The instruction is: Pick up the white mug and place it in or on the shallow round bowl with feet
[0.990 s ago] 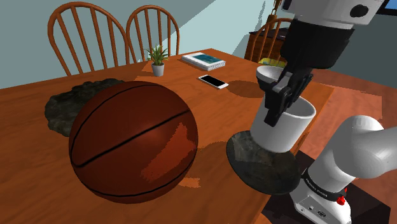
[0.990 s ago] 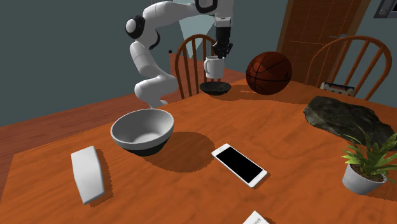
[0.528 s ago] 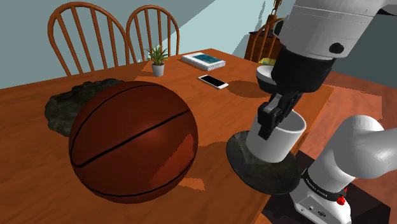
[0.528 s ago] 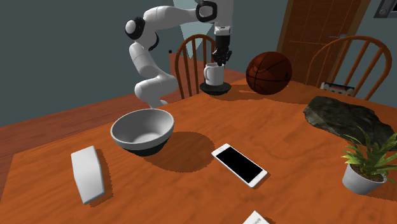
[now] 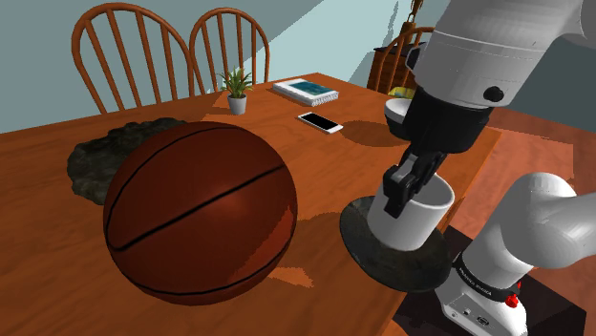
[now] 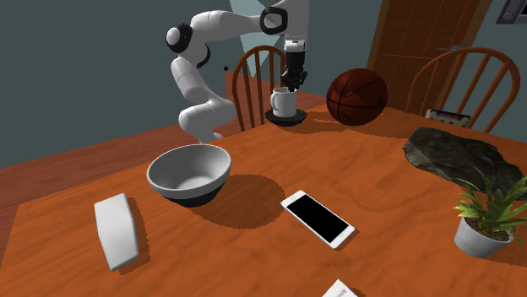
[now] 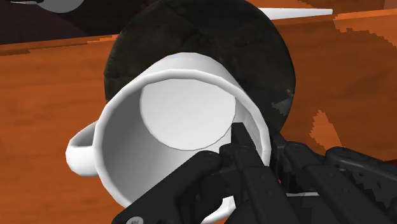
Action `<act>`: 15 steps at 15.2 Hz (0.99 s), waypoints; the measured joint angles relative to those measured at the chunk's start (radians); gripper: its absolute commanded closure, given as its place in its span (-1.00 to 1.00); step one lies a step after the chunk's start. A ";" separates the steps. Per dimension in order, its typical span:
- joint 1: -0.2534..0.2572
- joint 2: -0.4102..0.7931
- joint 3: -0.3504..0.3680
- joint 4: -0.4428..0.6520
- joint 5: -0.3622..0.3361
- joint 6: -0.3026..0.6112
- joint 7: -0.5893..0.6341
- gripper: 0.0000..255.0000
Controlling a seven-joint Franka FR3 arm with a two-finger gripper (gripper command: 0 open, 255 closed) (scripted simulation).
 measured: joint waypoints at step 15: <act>-0.018 0.039 -0.033 0.140 -0.035 -0.103 0.017 -1.00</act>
